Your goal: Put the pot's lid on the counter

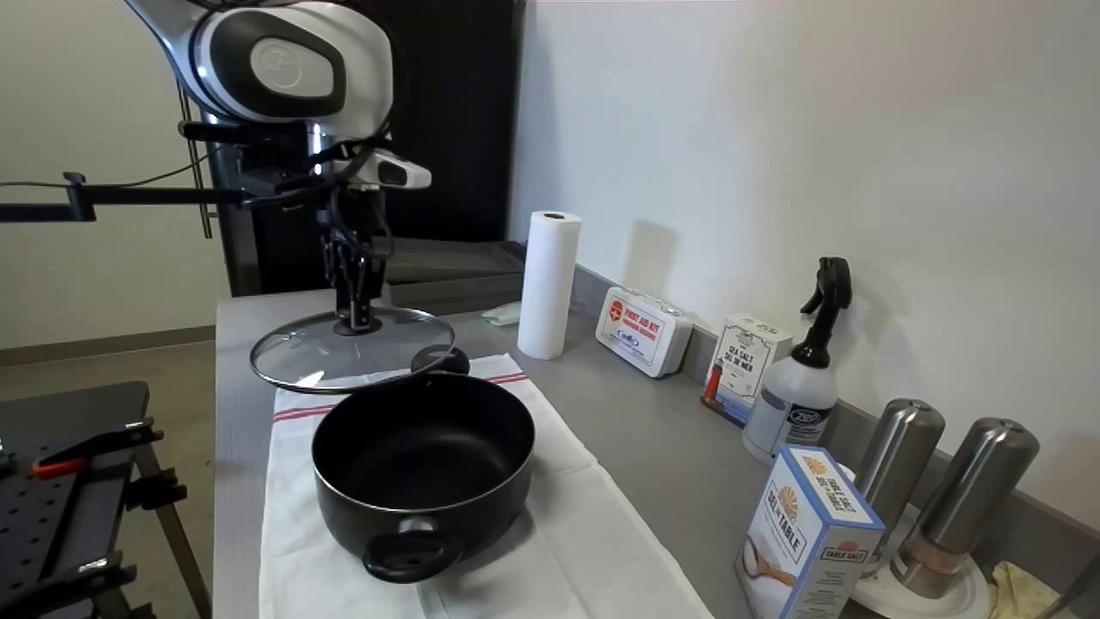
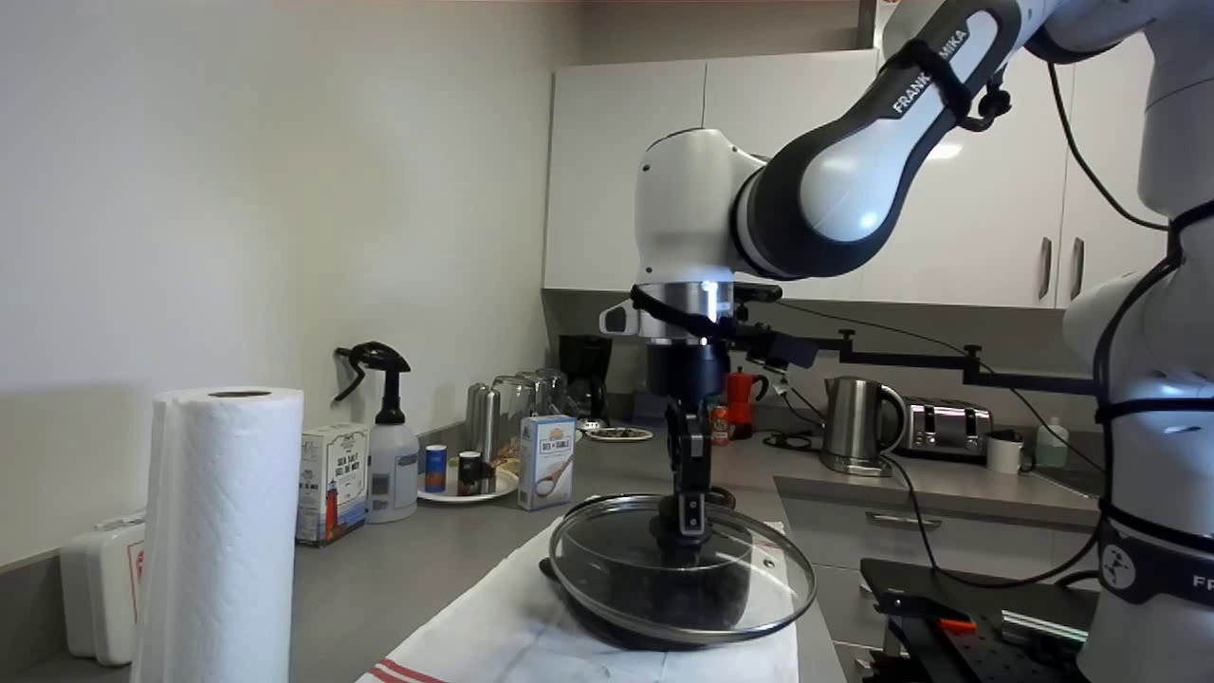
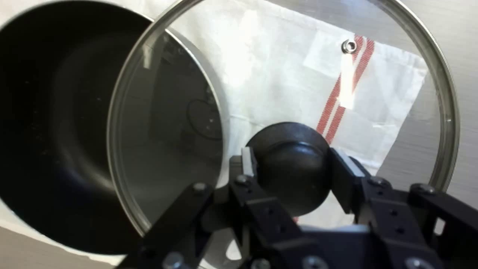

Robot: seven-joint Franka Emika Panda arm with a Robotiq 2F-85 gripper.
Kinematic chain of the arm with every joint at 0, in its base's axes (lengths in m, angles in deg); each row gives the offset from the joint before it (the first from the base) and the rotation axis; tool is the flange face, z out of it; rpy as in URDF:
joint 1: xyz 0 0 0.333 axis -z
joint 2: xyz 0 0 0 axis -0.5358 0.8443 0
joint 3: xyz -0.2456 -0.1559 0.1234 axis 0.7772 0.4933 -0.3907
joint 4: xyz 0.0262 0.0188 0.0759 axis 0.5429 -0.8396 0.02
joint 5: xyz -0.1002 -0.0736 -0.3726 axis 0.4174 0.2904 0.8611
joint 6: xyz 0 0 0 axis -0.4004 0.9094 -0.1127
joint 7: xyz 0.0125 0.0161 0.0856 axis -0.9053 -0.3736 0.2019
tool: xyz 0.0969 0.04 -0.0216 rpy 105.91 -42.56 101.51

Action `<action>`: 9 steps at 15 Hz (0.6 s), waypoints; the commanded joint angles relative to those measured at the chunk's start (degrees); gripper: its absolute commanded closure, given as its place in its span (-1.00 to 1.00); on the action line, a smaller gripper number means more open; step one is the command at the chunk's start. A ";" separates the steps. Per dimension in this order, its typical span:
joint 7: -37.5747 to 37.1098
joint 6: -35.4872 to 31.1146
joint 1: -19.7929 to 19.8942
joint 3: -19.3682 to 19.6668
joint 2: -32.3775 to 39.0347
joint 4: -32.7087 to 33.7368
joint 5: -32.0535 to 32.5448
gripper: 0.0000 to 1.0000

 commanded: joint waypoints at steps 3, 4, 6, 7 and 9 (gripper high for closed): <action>0.54 0.02 -4.36 -4.17 -1.92 -2.73 0.12 0.50; 0.43 -0.64 -4.93 -4.78 -1.33 -2.99 0.36 0.50; 0.15 -1.00 -5.90 -5.69 -0.08 -3.19 0.74 0.50; 0.12 -1.02 -6.24 -6.01 0.52 -3.22 0.88 0.50; 0.08 -1.54 -6.66 -6.40 2.29 -2.88 1.21 0.50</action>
